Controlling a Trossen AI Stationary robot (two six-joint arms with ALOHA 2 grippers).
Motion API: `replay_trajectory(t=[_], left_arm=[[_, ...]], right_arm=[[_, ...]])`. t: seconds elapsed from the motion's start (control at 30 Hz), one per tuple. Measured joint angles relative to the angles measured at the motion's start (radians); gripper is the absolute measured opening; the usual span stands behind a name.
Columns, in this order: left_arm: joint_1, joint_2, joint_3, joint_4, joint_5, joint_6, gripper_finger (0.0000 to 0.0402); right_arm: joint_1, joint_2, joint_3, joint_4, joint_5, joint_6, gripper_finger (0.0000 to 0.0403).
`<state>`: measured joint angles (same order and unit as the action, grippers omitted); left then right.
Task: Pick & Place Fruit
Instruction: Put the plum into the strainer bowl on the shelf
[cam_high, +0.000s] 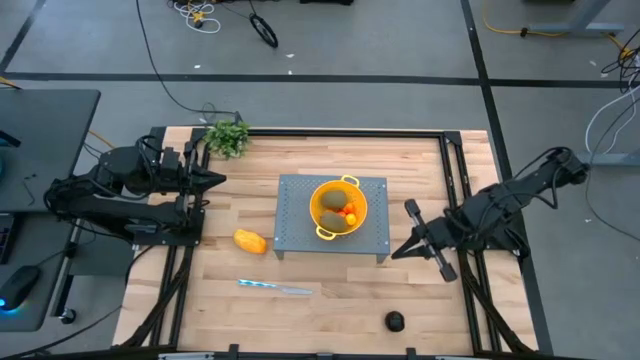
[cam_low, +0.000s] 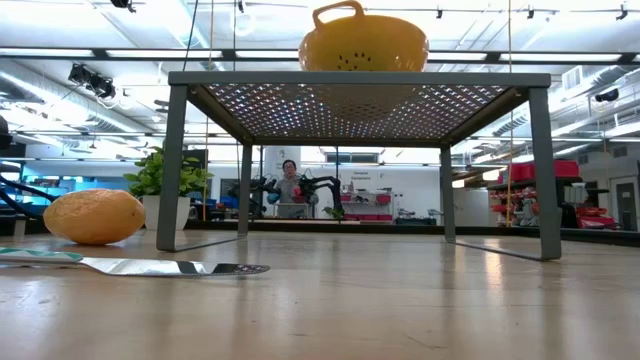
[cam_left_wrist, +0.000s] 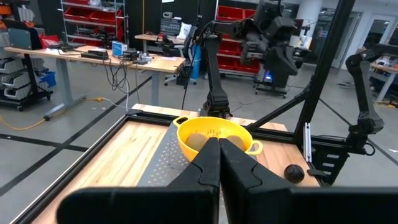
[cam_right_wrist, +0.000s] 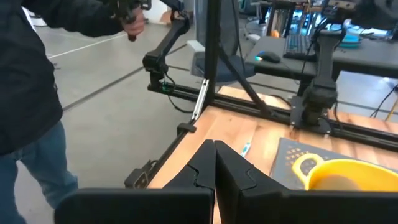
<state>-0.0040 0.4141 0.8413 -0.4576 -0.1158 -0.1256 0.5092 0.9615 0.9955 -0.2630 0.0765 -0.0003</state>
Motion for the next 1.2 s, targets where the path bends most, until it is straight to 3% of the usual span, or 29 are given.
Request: replay_trajectory(t=[0.43, 1.1, 1.2], left_arm=[[0.000, 0.000, 0.000, -0.032, -0.006, -0.036, 0.0002], [0.000, 0.000, 0.000, -0.035, -0.031, -0.080, 0.0002], [0.000, 0.000, 0.000, -0.037, -0.031, -0.081, 0.0002]], right_arm=[[0.014, 0.067, 0.000, 0.069, -0.033, 0.016, 0.0002], [0.117, 0.269, 0.000, -0.011, -0.106, 0.068, 0.0002], [0.122, 0.285, 0.000, -0.012, -0.106, 0.141, 0.0002]])
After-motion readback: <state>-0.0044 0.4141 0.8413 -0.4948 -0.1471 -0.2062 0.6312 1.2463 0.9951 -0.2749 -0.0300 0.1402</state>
